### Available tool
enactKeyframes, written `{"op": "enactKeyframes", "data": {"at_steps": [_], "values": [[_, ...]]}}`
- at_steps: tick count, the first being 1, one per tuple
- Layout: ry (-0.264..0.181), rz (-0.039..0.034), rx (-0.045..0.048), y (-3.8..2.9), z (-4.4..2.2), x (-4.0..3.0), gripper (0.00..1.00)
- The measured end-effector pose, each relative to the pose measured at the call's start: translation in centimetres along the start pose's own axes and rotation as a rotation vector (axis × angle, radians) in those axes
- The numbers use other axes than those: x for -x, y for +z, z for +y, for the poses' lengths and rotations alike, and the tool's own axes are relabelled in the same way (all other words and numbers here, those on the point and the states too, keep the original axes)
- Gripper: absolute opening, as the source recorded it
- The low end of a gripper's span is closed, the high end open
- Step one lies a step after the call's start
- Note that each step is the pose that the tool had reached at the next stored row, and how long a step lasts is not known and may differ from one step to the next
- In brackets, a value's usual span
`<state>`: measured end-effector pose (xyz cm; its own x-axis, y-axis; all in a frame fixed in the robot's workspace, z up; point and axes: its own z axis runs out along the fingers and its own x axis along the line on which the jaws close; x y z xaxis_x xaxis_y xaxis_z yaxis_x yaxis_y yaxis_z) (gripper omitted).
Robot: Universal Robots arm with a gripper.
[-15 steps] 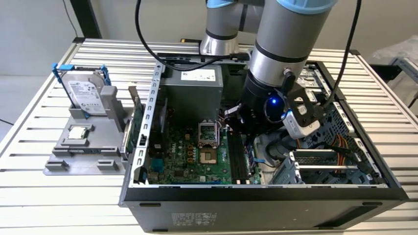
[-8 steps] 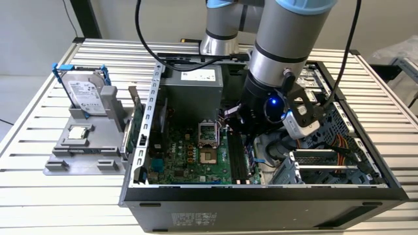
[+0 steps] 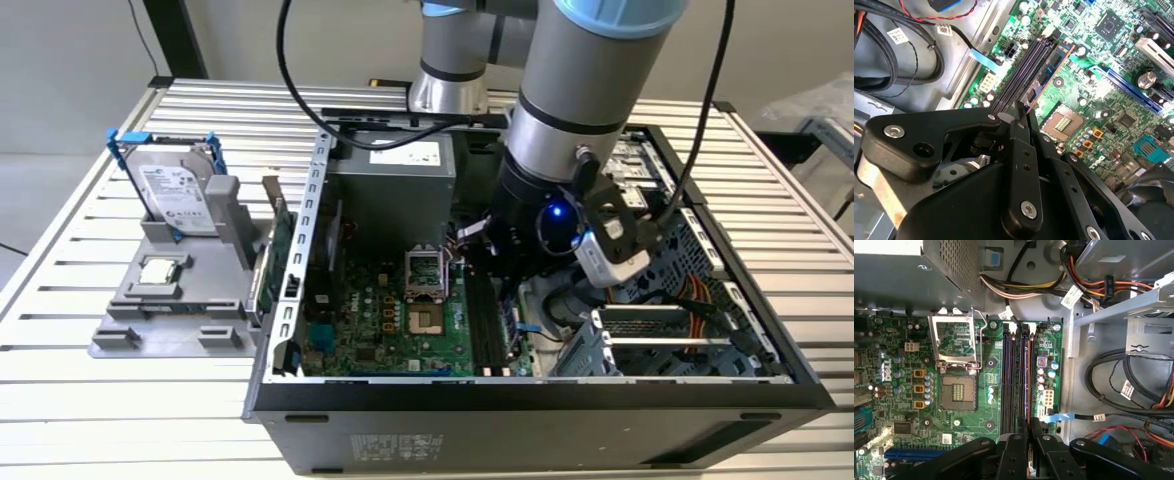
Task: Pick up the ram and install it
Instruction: 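Insert the ram into the slot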
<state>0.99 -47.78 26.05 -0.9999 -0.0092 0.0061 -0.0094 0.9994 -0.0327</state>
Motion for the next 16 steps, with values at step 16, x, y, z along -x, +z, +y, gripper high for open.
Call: {"op": "enactKeyframes", "data": {"at_steps": [16], "values": [[0.054, 0.0016, 0.0003, 1.53, 0.10, 0.44, 0.00]]}}
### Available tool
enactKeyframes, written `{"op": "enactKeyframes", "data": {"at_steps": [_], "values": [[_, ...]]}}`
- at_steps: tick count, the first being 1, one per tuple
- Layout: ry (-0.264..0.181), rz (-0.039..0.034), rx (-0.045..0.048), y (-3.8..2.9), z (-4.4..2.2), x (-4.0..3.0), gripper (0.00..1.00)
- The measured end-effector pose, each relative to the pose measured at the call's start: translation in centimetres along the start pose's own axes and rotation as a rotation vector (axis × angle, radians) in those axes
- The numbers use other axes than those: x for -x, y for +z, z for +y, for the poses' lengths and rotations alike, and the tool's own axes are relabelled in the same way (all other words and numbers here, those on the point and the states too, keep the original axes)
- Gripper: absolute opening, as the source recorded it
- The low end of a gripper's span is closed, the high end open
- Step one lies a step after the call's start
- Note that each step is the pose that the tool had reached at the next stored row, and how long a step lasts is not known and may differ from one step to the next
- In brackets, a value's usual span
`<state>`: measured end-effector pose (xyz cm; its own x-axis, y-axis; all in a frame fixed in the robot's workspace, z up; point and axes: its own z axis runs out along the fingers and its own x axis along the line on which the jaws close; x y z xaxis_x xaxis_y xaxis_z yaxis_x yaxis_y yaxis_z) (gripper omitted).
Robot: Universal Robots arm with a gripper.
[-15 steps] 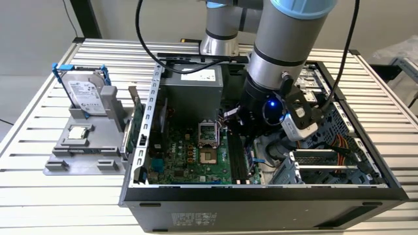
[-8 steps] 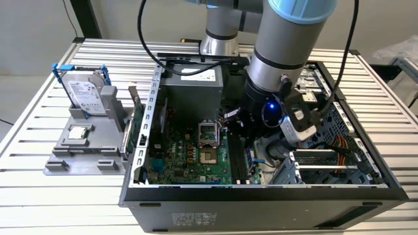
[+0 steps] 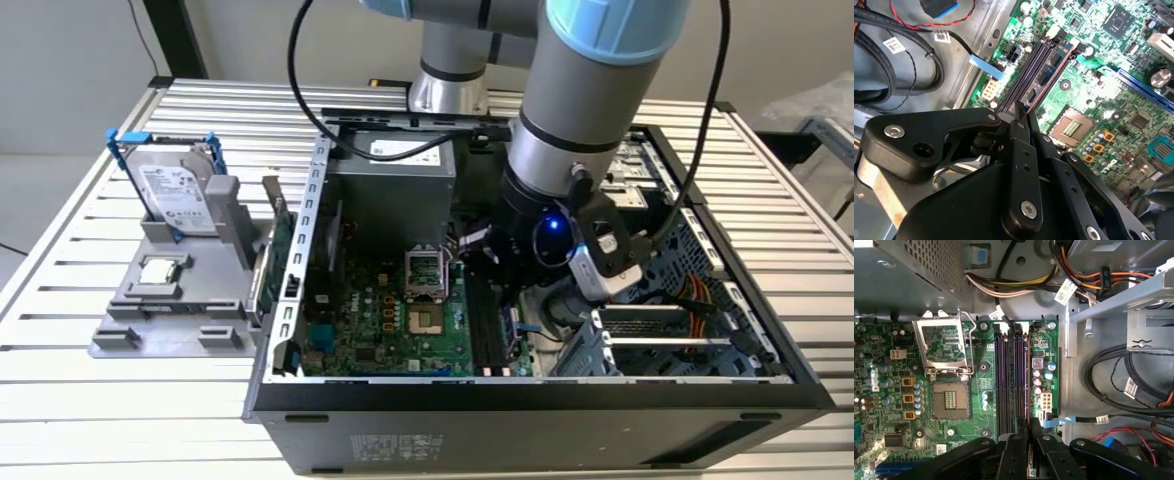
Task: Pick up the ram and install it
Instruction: 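Insert the ram into the slot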
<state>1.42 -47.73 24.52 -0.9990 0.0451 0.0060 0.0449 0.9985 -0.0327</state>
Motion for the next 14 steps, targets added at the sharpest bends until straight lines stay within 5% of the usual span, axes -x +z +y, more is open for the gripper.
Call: {"op": "enactKeyframes", "data": {"at_steps": [14], "values": [[0.003, -0.0003, -0.0061, 0.82, 0.25, 0.01, 0.00]]}}
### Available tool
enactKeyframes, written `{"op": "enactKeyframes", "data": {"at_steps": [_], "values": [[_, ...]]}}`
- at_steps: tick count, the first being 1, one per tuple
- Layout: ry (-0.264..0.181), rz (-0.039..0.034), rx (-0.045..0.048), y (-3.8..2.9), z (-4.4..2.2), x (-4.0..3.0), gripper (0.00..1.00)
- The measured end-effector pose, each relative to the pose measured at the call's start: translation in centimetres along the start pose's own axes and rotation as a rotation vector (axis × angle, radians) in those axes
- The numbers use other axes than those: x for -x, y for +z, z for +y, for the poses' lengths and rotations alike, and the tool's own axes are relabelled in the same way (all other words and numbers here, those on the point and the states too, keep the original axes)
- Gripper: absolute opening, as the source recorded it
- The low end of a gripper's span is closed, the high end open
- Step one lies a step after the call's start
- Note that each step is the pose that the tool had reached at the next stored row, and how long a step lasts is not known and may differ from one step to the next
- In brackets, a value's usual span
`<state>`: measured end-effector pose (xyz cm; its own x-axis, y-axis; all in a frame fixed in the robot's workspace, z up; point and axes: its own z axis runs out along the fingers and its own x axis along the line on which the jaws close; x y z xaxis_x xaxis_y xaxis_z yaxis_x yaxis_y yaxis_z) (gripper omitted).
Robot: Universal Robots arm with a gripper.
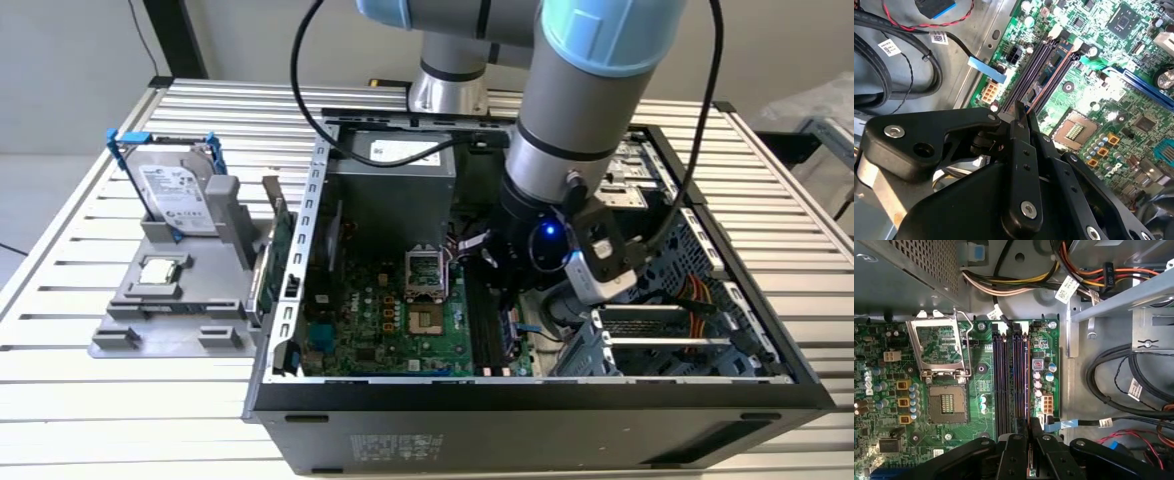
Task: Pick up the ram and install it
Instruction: 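Insert the ram into the slot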
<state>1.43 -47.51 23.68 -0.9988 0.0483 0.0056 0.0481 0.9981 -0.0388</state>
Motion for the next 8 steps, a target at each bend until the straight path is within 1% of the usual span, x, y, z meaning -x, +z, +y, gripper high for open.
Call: {"op": "enactKeyframes", "data": {"at_steps": [5, 8], "values": [[0.000, -0.0001, -0.0013, 0.46, 0.21, 0.01, 0.00], [0.000, 0.0000, -0.0015, 0.60, 0.36, 0.03, 0.00]]}}
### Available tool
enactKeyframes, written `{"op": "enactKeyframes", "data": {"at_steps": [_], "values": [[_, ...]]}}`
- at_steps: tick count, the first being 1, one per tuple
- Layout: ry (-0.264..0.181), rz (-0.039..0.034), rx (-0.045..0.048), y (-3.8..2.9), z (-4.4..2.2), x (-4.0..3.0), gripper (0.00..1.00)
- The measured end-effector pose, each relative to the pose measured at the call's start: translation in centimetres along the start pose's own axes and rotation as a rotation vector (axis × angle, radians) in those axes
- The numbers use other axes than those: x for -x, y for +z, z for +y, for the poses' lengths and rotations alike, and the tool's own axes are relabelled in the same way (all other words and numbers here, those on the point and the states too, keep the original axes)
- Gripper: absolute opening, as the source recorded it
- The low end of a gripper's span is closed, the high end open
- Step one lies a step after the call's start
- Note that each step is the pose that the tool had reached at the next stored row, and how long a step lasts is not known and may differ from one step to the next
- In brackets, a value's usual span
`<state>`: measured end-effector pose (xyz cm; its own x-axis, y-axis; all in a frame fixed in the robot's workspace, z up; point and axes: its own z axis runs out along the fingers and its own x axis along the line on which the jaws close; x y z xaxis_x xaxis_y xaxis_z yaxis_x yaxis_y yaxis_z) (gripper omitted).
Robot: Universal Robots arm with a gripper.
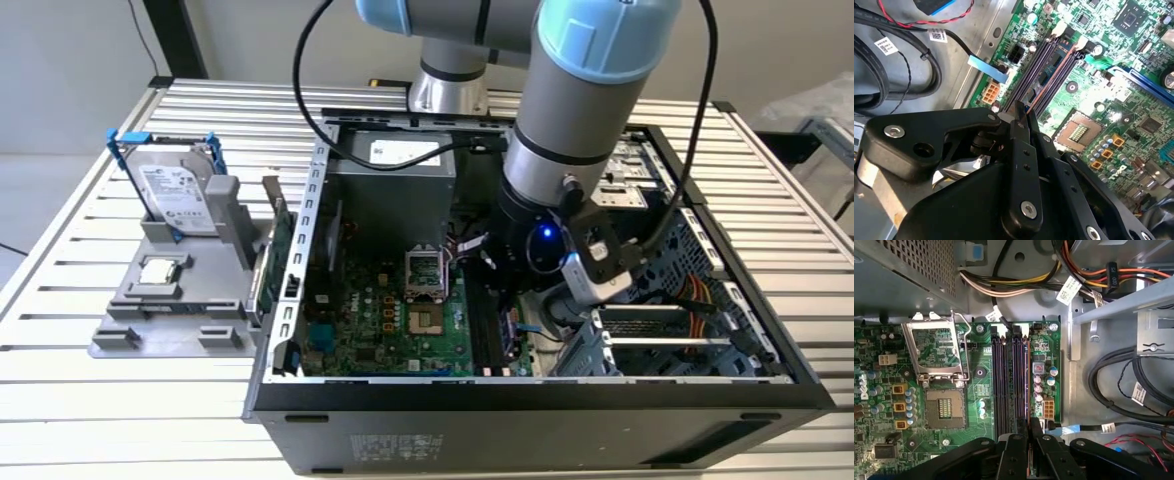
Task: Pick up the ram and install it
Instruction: 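Insert the ram into the slot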
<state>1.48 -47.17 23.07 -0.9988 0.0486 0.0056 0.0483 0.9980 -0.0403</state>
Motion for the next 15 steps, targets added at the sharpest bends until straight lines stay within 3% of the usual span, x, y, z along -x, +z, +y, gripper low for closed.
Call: {"op": "enactKeyframes", "data": {"at_steps": [15], "values": [[-0.003, -0.0003, -0.0034, 0.44, 0.26, 0.21, 0.00]]}}
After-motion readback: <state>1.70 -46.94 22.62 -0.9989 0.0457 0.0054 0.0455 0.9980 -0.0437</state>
